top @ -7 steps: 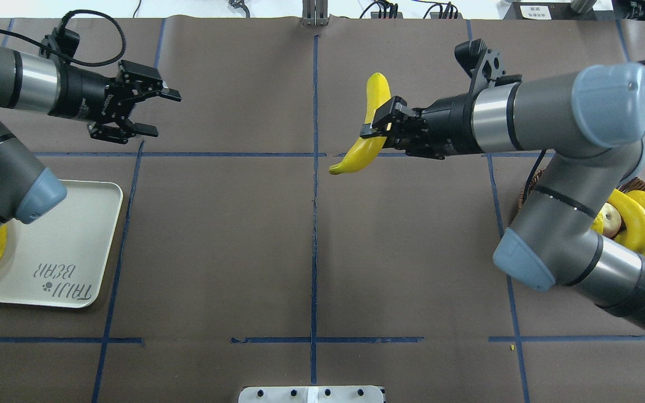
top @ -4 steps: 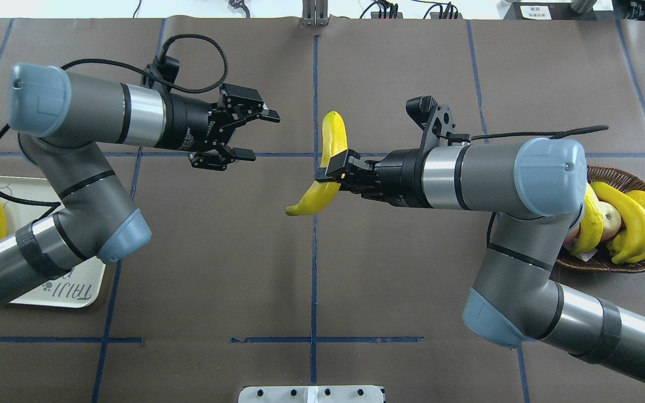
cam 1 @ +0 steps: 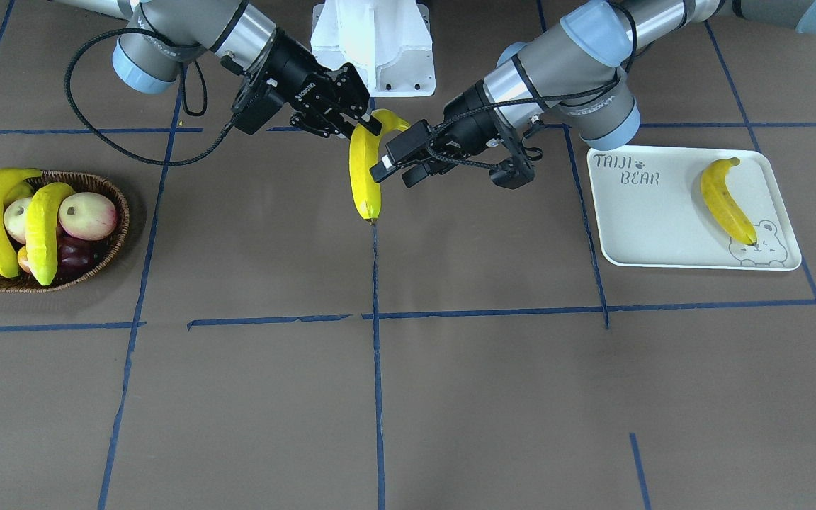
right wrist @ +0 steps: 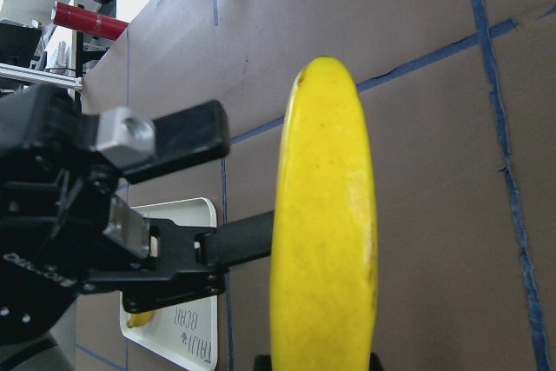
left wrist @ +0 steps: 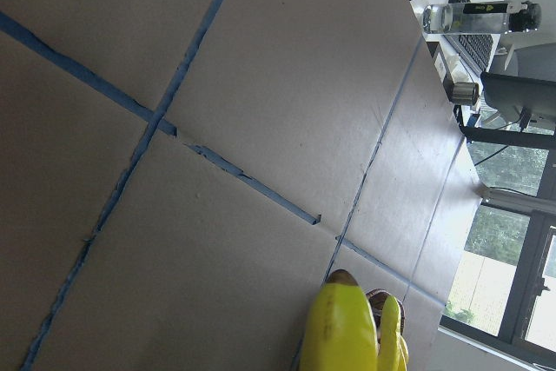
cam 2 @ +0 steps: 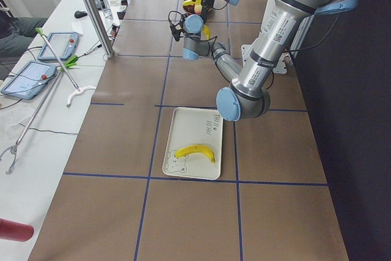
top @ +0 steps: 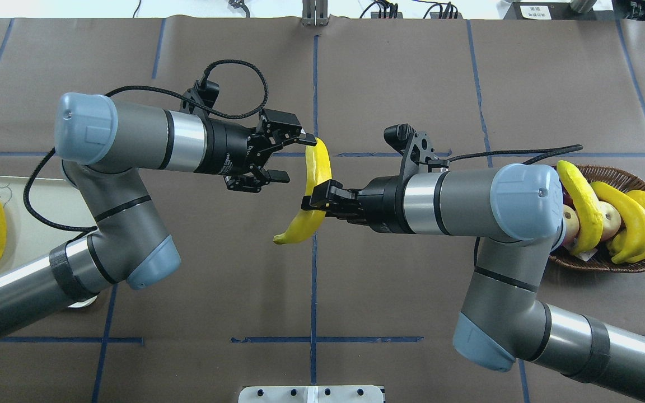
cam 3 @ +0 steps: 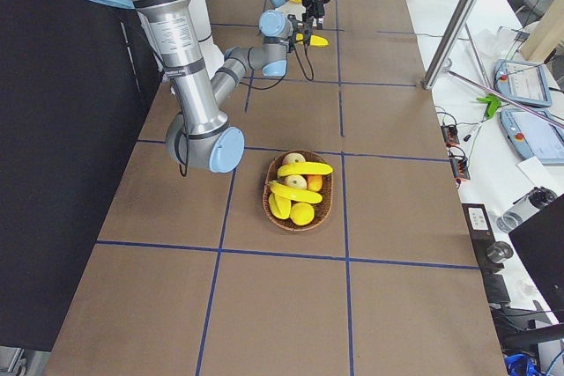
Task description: Transfer all bananas from basket to plate
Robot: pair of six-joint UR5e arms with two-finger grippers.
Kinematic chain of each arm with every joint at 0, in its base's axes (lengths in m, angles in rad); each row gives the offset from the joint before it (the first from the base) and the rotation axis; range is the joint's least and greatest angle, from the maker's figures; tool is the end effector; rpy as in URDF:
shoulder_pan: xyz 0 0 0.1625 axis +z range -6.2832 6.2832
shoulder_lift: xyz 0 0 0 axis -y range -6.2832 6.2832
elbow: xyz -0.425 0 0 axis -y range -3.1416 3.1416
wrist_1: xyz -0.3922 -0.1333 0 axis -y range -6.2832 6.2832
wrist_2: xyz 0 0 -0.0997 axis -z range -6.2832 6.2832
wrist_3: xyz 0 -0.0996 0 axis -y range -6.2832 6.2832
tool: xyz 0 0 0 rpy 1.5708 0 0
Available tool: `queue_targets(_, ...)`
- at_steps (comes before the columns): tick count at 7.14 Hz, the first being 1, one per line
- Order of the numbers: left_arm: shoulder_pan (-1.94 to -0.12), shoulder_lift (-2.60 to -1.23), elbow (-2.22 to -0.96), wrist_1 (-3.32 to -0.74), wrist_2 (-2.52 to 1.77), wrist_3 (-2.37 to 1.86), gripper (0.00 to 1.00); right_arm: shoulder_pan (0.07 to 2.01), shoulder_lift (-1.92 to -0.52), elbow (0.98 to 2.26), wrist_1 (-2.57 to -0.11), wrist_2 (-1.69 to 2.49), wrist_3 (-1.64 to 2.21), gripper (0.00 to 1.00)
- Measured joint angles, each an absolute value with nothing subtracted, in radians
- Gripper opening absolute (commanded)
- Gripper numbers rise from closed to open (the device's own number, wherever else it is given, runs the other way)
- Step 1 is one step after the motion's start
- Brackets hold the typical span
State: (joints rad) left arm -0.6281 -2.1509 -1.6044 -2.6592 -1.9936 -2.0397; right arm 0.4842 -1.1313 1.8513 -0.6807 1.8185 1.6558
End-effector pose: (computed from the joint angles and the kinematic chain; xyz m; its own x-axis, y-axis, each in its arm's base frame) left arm 0.4559 -0.4453 0.1814 -0.1879 -0.3728 -0.9087 0.1365 0.9062 -0.4001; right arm -0.4523 -0.3609 0.1851 -0.0546 0.0643 0.9964 -0.2307 0.9701 -0.0752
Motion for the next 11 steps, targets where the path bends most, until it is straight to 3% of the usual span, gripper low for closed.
queue_targets(1, -0.605, -2.153, -1.601, -2.66, -1.975, -2.037, 0.78, 0.483, -1.131, 1.851, -0.681, 1.819, 1.655, 0.01)
queue_targets(5, -0.586, -2.162, -1.595, -2.66, -1.955, -2.034, 0.77, 0.476, -1.131, 1.851, -0.681, 1.819, 1.654, 0.01)
queue_targets(7, -0.586, -2.169, -1.594, -2.66, -1.95, -2.034, 0.05, 0.475, -1.134, 1.853, -0.681, 1.82, 1.654, 0.01)
queue_targets(8, -0.586, -2.173, -1.592, -2.66, -1.947, -2.034, 0.0, 0.474, -1.135, 1.854, -0.681, 1.82, 1.654, 0.02)
queue_targets(9, -0.586, -2.176, -1.59, -2.66, -1.946, -2.034, 0.0, 0.475, -1.138, 1.855, -0.681, 1.822, 1.654, 0.7)
queue_targets(10, -0.586, -2.177, -1.59, -2.66, -1.945, -2.033, 0.0, 0.475, -1.139, 1.857, -0.681, 1.824, 1.654, 1.0)
queue_targets(11, -0.588, -2.177, -1.589, -2.66, -1.946, -2.032, 0.0, 0.476, -1.14, 1.86, -0.681, 1.825, 1.654, 1.0)
